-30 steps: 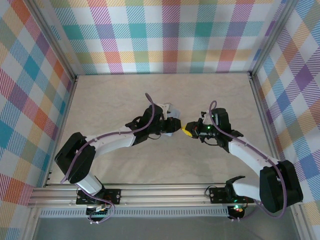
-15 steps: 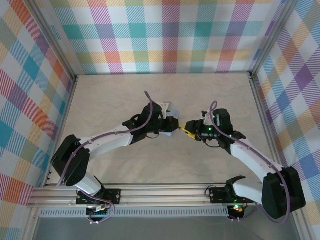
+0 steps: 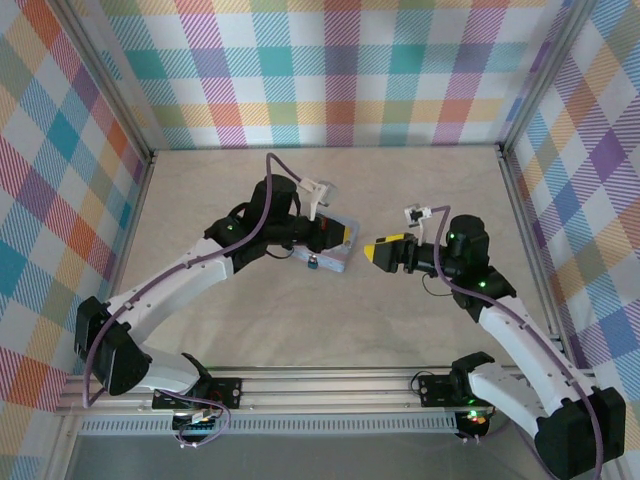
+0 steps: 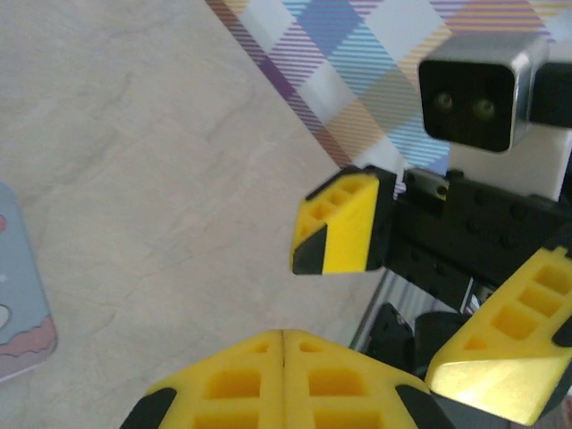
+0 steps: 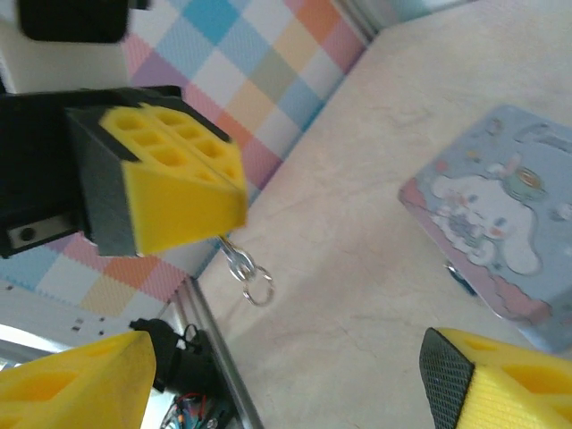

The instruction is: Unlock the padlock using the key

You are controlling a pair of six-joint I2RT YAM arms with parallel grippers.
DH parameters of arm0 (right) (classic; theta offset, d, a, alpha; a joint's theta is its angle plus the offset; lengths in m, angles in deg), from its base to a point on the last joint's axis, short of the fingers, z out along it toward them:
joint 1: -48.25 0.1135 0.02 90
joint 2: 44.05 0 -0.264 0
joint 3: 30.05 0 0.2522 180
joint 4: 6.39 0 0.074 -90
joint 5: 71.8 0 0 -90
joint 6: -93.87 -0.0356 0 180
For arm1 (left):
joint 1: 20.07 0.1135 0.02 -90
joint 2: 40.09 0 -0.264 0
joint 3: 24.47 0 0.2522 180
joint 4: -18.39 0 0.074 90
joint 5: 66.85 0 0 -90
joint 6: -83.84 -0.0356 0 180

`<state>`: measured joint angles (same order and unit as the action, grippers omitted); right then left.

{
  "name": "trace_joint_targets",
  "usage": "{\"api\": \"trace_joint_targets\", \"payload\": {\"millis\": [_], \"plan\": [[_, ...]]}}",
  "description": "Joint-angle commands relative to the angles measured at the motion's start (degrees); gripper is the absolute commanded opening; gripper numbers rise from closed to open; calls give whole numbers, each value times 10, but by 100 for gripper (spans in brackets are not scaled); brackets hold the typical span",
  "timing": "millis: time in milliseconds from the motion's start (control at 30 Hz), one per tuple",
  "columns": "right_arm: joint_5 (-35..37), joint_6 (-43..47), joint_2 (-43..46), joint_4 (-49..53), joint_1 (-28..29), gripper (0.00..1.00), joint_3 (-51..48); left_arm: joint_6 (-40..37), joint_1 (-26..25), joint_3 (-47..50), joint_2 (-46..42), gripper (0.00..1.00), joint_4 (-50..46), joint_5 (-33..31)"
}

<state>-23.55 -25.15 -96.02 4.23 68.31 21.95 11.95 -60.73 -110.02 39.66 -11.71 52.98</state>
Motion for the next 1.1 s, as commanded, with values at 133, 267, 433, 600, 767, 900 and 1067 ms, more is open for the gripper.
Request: {"api": "trace_joint_targets", "payload": {"millis": [133,267,433,600,767,900,1067], "plan": [[-94,11,-40,-54,10,76,49,-19,6,-18,-6,0,-21,40],[-93,12,-55,-54,22,72,54,-7,6,-18,2,0,-11,47],[-91,19,-74,-52,35,71,53,4,6,-14,8,0,-1,49],[-89,29,-87,-44,48,65,53,8,6,-13,10,0,-1,43],[-90,34,-97,-42,56,60,56,12,6,-11,11,0,-1,37],[-91,43,-103,-32,61,55,60,17,6,-9,15,0,19,36],[-92,44,-110,-32,68,46,64,19,6,-10,17,0,19,34]]}}
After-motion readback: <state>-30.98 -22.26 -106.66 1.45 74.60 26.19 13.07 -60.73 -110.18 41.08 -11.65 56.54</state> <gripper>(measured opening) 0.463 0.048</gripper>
